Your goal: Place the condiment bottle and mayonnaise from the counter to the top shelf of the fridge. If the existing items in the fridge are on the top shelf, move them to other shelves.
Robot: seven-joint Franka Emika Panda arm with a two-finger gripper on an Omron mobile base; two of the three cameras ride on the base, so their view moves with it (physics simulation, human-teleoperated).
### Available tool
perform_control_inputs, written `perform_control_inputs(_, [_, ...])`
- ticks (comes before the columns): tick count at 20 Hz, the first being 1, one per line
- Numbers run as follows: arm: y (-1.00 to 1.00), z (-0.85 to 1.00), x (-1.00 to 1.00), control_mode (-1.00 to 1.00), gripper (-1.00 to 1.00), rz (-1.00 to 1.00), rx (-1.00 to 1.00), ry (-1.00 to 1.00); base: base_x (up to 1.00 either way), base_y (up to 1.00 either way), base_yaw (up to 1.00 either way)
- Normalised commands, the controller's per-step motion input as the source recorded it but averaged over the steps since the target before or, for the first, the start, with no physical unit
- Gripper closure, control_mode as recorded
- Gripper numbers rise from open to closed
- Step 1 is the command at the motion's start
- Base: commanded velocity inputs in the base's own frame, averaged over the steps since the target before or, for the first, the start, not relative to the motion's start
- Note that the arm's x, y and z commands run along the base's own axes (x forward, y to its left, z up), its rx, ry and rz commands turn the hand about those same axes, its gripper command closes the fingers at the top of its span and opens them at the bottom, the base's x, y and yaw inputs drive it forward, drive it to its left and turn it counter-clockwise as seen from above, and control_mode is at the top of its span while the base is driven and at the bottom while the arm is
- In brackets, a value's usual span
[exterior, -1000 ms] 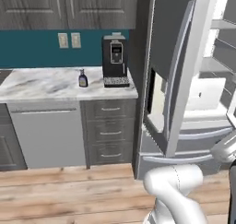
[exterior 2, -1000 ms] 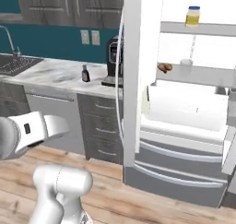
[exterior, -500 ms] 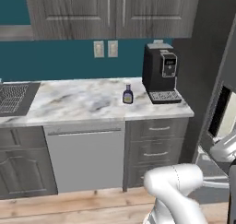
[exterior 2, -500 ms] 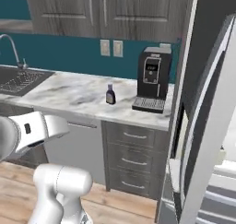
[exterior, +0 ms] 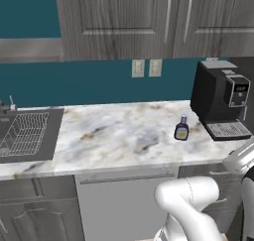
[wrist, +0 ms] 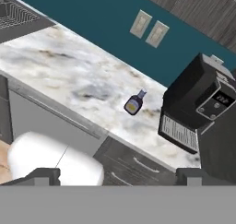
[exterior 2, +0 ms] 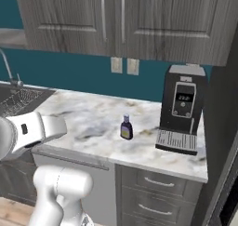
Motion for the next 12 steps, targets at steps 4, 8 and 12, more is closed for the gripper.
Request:
perform_control_inputs(4, [0.00, 0.00, 0.00, 1.00, -1.00, 0.00, 0.00, 0.00, 0.91, 0.00, 0.04])
perform_control_inputs(8, [0.00, 0.00, 0.00, 1.00, -1.00, 0.00, 0.00, 0.00, 0.47, 0.00, 0.01])
perform_control_inputs(12, [-0.16, -0.25, 0.26, -1.00, -1.00, -0.01, 0.00, 0.08, 0.00, 0.00, 0.00])
